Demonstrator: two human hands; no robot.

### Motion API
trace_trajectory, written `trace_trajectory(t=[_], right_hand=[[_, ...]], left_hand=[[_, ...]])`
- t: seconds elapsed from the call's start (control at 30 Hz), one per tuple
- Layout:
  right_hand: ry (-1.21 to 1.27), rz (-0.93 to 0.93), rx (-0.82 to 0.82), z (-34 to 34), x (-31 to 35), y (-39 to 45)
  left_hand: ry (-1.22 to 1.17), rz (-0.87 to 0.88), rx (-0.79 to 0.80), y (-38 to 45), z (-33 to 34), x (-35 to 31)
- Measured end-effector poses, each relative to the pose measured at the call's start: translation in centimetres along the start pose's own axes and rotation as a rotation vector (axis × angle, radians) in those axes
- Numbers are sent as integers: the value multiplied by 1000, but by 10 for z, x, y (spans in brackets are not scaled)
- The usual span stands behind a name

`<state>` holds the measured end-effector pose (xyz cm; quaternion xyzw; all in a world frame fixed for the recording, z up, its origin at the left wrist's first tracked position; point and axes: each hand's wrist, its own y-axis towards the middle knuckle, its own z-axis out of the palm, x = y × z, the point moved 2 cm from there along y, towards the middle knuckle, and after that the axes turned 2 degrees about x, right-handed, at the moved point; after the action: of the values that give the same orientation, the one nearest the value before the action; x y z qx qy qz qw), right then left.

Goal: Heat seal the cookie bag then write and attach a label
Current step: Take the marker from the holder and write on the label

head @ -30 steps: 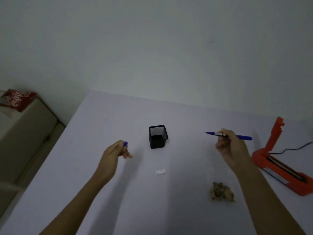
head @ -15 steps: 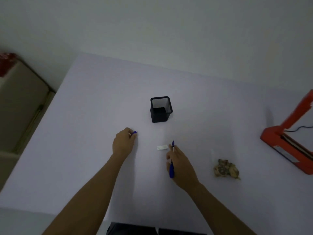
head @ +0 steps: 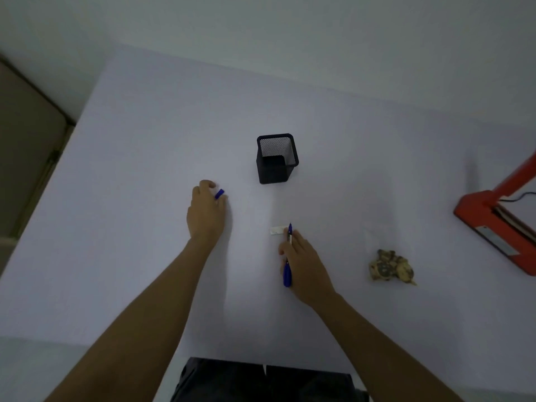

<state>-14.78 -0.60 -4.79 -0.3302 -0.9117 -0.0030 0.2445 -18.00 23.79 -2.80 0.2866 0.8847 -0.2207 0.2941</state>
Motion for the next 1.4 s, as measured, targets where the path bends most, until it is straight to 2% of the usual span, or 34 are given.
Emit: trace_trajectory(t=[0.1, 0.27, 0.4, 0.6, 0.83, 1.0, 1.23, 1.4], right_hand=[[2, 14, 3, 3, -2, -1], [39, 57, -3, 5, 5, -2], [59, 63, -12, 4, 6, -2], [-5, 92, 43, 18, 2, 1], [28, 91, 42, 13, 3, 0], [34, 79, 30, 12, 2, 0], [36, 102, 31, 15, 0, 1], [40, 108, 53, 14, 1, 1]], left_hand=[[-23, 81, -3, -20, 8, -11], [85, 197, 235, -56, 41, -25], [126, 194, 320, -69, 58, -35], [118, 131, 324, -72, 69, -50], [-17, 13, 267, -69, 73, -59], [14, -37, 335, -59, 77, -60], [147, 33, 333, -57, 71, -68], [111, 73, 408, -61, 72, -71]])
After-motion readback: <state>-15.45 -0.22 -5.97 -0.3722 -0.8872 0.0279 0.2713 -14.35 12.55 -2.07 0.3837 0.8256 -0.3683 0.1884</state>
